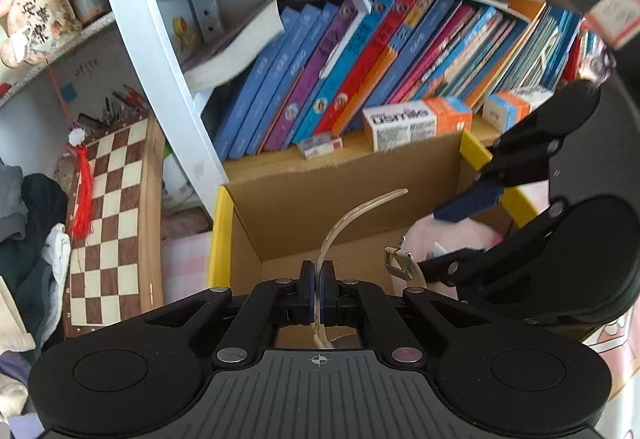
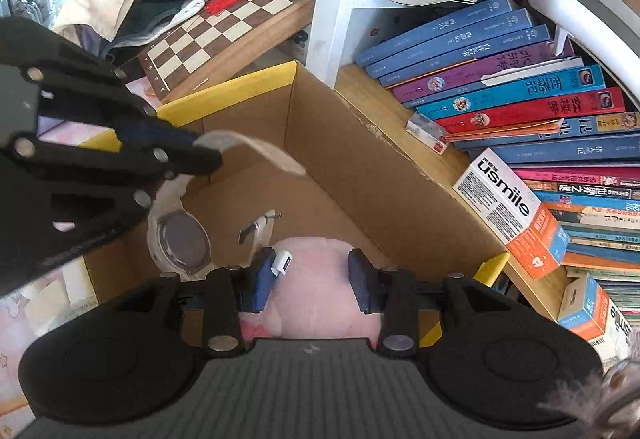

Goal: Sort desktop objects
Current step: 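Lower the watch into the yellow box with the left gripper while the right gripper drops the pig in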

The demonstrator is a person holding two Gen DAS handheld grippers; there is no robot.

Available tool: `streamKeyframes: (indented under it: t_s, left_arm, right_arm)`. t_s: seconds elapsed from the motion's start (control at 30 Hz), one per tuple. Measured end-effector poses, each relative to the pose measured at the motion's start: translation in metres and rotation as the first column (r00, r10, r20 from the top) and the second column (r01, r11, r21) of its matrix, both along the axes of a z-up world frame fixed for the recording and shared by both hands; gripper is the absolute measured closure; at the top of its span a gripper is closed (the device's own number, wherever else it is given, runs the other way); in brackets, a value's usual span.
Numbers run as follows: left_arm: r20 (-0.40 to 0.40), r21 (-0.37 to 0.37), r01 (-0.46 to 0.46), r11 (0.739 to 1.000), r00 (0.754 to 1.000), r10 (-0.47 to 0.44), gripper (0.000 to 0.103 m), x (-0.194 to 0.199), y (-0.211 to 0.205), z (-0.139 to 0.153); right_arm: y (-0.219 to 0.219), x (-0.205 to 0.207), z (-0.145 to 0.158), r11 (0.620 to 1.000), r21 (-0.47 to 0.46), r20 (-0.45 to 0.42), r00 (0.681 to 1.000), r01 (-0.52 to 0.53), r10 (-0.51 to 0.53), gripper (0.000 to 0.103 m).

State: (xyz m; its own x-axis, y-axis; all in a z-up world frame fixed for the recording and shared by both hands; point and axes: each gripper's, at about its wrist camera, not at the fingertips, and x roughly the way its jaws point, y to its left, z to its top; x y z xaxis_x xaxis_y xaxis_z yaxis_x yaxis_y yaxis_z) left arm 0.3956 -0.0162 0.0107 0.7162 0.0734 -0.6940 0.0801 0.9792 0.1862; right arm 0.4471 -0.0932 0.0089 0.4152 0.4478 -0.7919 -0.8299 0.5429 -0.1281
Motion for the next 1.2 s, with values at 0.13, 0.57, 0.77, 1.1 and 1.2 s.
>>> streamKeyframes:
  t_s: [0.13,0.57,0.77,1.1,1.2]
  left_arm:
    - [-0.028,0.008,-0.004,1.0,1.0,0.004,0.102,0.003,0.0,-0.008]
    - [-0.096,0.039,0.001,0.999,0.995,0.003,0.093,0.008,-0.002,-0.03]
    - [-0.084,0.027,-0.017,0.999,0.996,0.019,0.085,0.006,0.001,-0.027]
    - [0.08,0.004,-0.015,1.0,0.997,0.015,0.048,-0.015,0.004,0.007]
    - [0.119,0.001,-0.01,1.0,0.993,0.01,0.043,-0.024,0.004,0.015]
  right_arm:
    - [0.004,0.005,-0.005,1.0,-0.016,0.02,1.0,0.0,0.001,0.054]
    - [0.01,0.017,-0.02,0.997,-0.079,0.039,0.999,-0.002,0.005,0.023]
    - [0.007,0.014,-0.017,0.998,-0.065,0.031,1.0,0.004,-0.002,0.02]
    - [0.002,0.0,0.005,1.0,-0.015,0.041,0.999,0.01,-0.009,0.017]
    - [-0.002,-0.007,0.014,1.0,0.0,0.044,0.999,0.024,-0.024,0.017]
